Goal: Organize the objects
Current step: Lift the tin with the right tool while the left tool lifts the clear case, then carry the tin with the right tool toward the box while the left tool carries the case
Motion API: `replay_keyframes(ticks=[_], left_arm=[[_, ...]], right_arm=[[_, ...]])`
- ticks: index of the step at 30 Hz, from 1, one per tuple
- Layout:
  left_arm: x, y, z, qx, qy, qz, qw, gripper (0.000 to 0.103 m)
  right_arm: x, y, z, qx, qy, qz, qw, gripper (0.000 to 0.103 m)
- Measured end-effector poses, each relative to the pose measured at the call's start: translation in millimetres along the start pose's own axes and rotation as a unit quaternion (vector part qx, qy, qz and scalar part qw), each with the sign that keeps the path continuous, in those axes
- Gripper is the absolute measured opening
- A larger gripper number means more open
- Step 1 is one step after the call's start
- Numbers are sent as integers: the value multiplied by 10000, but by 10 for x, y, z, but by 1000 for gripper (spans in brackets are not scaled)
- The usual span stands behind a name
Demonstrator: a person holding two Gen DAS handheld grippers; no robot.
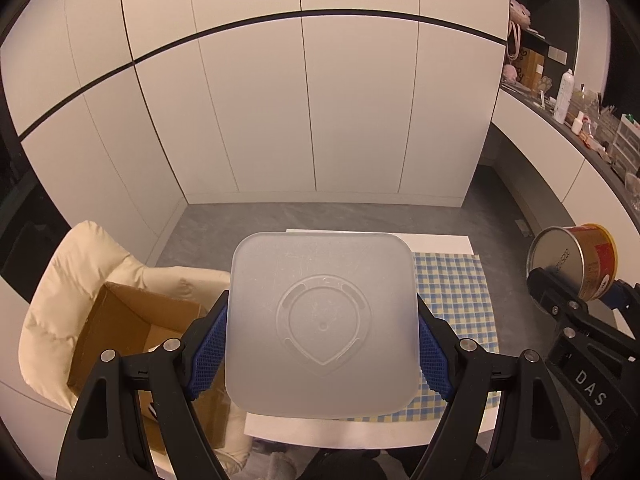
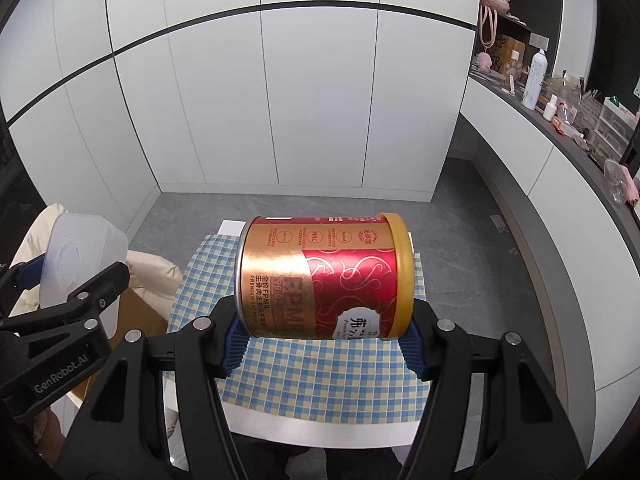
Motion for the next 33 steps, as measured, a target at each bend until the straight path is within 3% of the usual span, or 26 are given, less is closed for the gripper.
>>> replay_keyframes(ticks=[5, 17, 33], left_arm=[[115, -144, -54, 4, -254, 37, 9997, 81], [538, -502, -140, -46, -396, -239, 9989, 81], [928, -1256, -145, -135, -403, -367, 9984, 81]], right_arm=[[122, -174, -54, 5, -11, -8, 10000, 64], [335, -540, -106, 19, 15, -80, 10000, 64], [616, -1228, -190, 11, 130, -27, 9999, 64]])
Point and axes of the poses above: each gripper's, at about its wrist camera, not at the fingertips, and x roughly against the way its jaws point, z to its left, y to its top, the point moved 3 cm from there along -x, roughly the way its jaws point, and after that the axes turned 14 degrees about -y, right-handed, at the moved point
